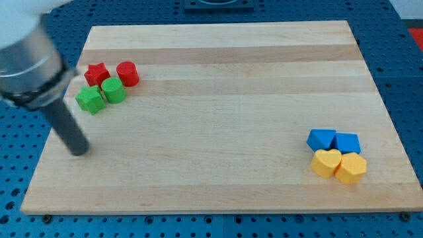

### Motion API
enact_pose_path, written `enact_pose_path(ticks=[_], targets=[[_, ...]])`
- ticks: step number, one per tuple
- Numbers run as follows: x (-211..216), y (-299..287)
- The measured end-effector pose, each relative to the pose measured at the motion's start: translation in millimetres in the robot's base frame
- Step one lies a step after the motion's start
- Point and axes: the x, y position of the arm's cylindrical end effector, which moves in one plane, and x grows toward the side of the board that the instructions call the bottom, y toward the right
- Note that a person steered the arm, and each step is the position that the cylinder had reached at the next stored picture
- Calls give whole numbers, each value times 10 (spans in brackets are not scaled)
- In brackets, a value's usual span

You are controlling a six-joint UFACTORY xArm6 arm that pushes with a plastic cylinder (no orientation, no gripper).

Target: Push the green blocks right to the red circle

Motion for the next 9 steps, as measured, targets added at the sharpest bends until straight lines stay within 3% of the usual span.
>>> enact_pose_path(ticks=[1, 3, 4, 7, 9], targets=[[-189, -465], [-887, -483], [-1066, -360], [-815, 886], [-1153, 1044]])
